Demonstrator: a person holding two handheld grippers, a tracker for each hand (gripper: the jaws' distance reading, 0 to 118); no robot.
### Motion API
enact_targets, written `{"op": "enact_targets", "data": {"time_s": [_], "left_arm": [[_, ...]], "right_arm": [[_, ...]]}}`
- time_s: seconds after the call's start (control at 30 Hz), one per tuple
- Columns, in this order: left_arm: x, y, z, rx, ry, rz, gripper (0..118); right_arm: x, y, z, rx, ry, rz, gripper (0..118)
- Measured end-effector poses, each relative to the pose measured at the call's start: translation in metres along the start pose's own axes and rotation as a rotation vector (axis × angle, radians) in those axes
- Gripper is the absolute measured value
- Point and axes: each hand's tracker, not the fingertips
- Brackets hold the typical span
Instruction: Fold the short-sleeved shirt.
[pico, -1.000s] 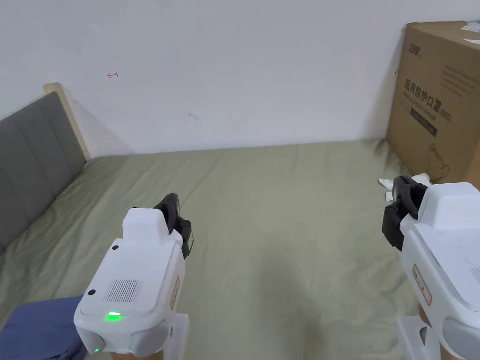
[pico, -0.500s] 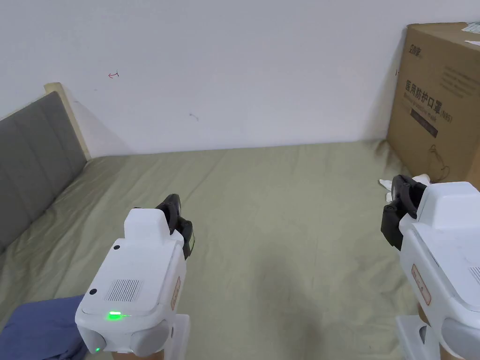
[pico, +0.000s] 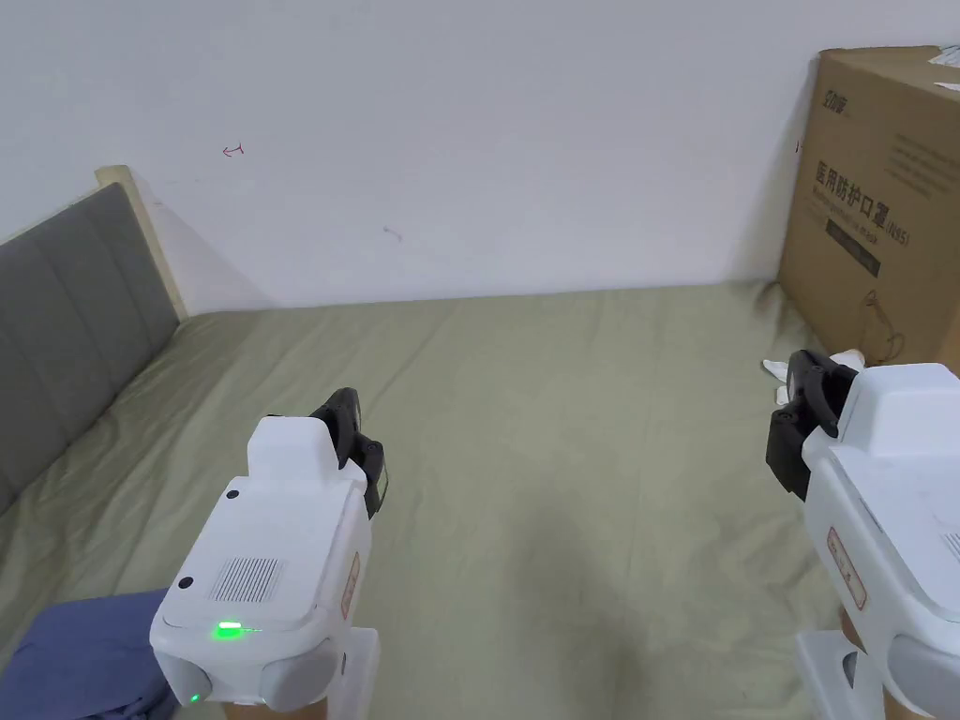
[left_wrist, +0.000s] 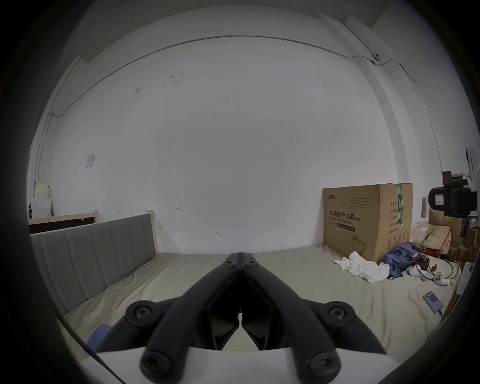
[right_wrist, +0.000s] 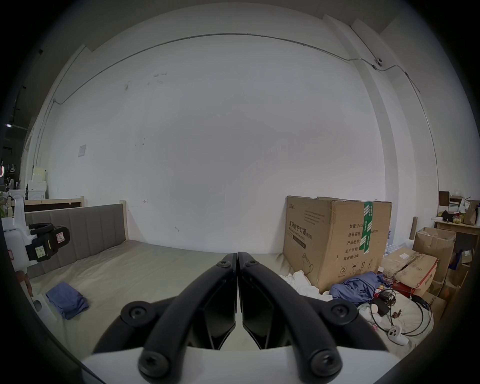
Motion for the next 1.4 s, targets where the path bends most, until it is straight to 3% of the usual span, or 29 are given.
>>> {"op": "enact_targets", "data": {"time_s": [0.57, 0.6, 0.63, 0.7, 0.73, 0.77, 0.83, 1.4], "left_arm": [[-0.0013, -0.0011, 0.0021, 0.006, 0.018, -0.01, 0], [-0.0013, -0.0011, 0.002, 0.004, 0.017, -0.01, 6], [-0.0016, -0.0012, 0.0021, 0.003, 0.018, -0.011, 19], [-0.0019, -0.0027, 0.0012, 0.002, 0.019, -0.017, 59], [-0.0016, -0.003, 0.0008, 0.002, 0.02, -0.021, 83], [-0.0014, -0.0031, 0.0003, -0.002, 0.023, -0.025, 99], [-0.0015, -0.0034, 0.0005, 0.002, 0.02, -0.02, 118], [-0.0036, -0.0051, -0.0013, 0.001, 0.039, -0.004, 118]], "right_arm": [[-0.0011, -0.0003, 0.0013, -0.011, -0.006, -0.009, 2], [-0.0008, -0.001, 0.001, -0.012, -0.007, -0.009, 5], [-0.0003, -0.0016, 0.0005, -0.015, -0.005, -0.015, 17], [0.0002, -0.0028, -0.0008, -0.019, -0.005, -0.02, 56], [0.0, -0.0037, -0.0007, -0.016, -0.008, -0.024, 84], [-0.0004, -0.0043, -0.0006, -0.011, -0.016, -0.023, 99], [-0.0007, -0.0044, -0.0005, -0.007, -0.02, -0.018, 113], [-0.004, -0.0053, -0.0007, -0.004, -0.01, -0.012, 117]]}}
